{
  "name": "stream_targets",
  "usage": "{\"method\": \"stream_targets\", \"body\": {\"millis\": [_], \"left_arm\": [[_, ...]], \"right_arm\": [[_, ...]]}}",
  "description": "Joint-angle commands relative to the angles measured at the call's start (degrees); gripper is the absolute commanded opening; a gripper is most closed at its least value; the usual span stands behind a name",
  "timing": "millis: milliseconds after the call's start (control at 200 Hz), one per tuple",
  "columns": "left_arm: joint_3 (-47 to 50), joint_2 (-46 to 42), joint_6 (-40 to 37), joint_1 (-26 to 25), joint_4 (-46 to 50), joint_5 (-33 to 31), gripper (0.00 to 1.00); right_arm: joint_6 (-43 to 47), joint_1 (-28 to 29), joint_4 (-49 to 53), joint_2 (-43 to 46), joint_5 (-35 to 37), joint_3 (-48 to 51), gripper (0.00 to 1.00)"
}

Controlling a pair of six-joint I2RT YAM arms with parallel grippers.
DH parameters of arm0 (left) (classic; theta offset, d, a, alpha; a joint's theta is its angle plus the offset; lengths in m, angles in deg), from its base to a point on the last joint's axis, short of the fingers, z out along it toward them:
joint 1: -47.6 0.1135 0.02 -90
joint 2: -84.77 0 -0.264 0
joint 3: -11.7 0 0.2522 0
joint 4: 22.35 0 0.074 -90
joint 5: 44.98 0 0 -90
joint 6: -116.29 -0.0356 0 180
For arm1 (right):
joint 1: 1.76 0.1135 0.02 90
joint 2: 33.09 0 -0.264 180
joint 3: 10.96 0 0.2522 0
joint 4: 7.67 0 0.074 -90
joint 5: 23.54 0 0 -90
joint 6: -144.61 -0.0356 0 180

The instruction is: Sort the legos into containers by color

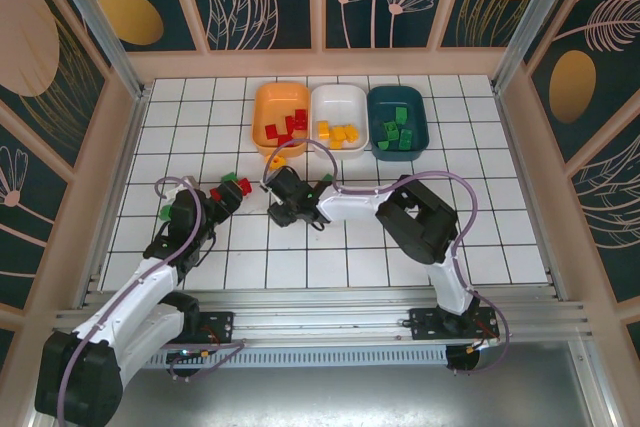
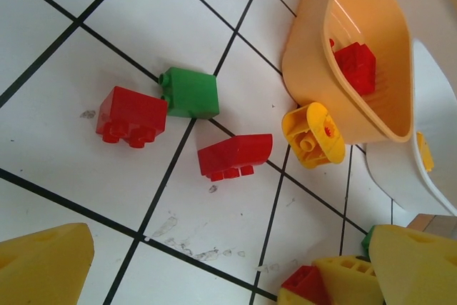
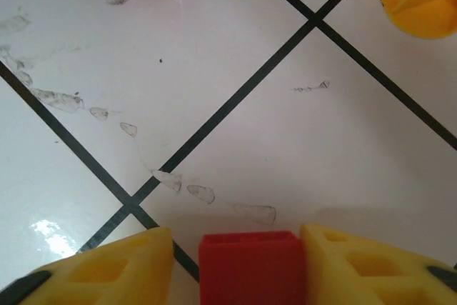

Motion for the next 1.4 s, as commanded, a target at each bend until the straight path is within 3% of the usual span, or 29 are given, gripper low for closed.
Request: {"method": "stream_targets", "body": {"millis": [0,140,375,616,831,1046,1261,1396], "left_arm": [[-1.7,0.5,-1.1,0.3,-1.6,0.1,0.99],[-2.0,0.5,-1.4,0.3,-1.4,-0.1,0.99],[-2.7,1.7,-1.2,0.3,-1.6,0.1,0.98],[-5.2,4.9,-1.6,0.3,-1.0,2.4,0.99],[-10.4,13.6,-3.2,0.3,-0.7,11.1,0.98],[-12.7,17.8,-4.6,0.3,-1.3,16.5,0.98],[-13.7,17.7,-5.2,0.4,2.6,12.1,0.99],[-14.2,16.8,-4.6,0.4,5.1,7.3,0.98]], "right_arm": [[0.9,0.7,2.6,-1.8,3.4,-0.8,0.43],[1.3,0.8,2.5,-1.3,5.8,-0.9,0.35],[-0.9,-0.1,-0.5,3.3,3.2,-2.4,0.34],[-4.8,-9.9,-4.7,6.8,0.0,-8.9,0.34],[-7.4,-19.4,-2.1,-1.9,-4.2,-22.8,0.34],[-5.9,-21.0,5.8,-14.4,-6.3,-40.9,0.34],[-4.6,-20.0,11.0,-21.1,-9.1,-50.4,0.38],[-4.2,-19.5,12.4,-22.0,-8.9,-52.6,0.49]]}}
